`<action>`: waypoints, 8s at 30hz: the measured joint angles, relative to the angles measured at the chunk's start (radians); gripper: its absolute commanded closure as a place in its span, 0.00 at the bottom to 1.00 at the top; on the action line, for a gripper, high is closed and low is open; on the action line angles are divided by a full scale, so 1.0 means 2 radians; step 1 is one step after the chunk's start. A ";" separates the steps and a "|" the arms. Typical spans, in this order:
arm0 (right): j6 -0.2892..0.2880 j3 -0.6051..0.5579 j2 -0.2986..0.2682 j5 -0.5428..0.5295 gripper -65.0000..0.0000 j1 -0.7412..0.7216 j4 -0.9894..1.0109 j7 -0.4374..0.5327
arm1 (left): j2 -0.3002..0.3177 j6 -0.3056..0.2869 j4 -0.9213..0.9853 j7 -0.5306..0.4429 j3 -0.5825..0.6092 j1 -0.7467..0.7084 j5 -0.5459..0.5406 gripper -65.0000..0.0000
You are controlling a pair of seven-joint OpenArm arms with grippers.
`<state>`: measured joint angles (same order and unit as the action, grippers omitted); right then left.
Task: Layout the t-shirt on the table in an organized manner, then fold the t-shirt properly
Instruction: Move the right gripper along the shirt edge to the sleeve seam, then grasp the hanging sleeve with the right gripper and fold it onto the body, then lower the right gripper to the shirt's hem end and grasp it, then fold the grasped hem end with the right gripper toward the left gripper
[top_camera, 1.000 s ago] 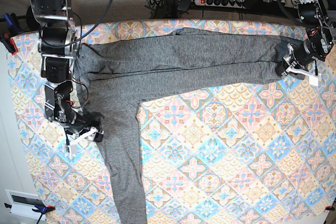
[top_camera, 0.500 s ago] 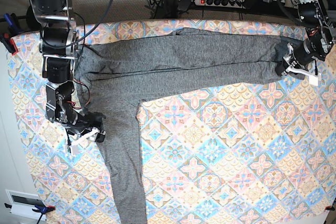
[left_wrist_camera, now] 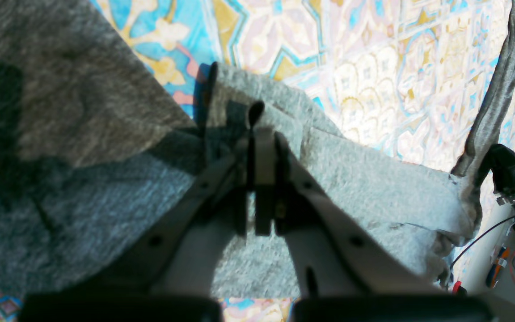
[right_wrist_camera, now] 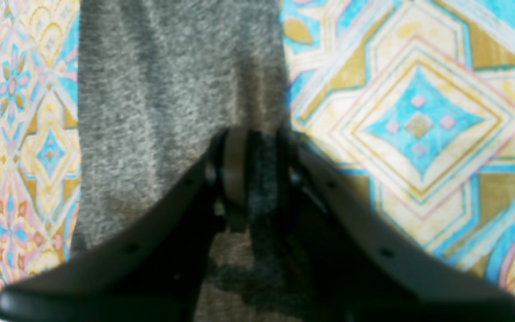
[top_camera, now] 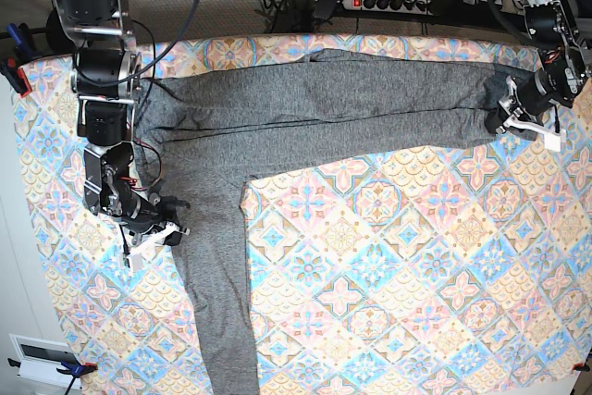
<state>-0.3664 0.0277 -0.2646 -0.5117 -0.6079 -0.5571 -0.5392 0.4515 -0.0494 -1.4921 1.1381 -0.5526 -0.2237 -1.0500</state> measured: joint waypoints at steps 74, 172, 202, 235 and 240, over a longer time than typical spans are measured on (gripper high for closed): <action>0.000 0.051 0.059 0.006 1.00 0.494 -0.709 -0.212 | 0.000 -0.002 0.000 0.000 0.002 0.002 0.000 1.00; 0.058 0.102 0.004 -0.110 0.48 0.116 -0.204 -0.125 | 0.000 0.000 0.001 0.000 0.001 -0.001 0.002 1.00; 0.048 0.104 0.055 -0.005 0.48 0.106 -0.180 -0.098 | 0.000 0.000 0.001 0.000 0.001 0.000 0.000 1.00; 0.056 0.104 0.058 0.006 1.00 0.114 -0.201 -0.116 | 0.000 0.000 0.001 0.000 0.001 0.001 0.000 1.00; 0.058 0.091 0.061 0.013 1.00 0.121 -0.243 -0.136 | 0.000 0.000 0.001 0.000 0.001 0.001 0.000 1.00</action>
<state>-0.2497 0.2089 -0.1425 -0.4858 -0.3656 -1.0439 -0.8112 0.4515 -0.0498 -1.4902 1.1381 -0.5499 -0.2214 -1.0496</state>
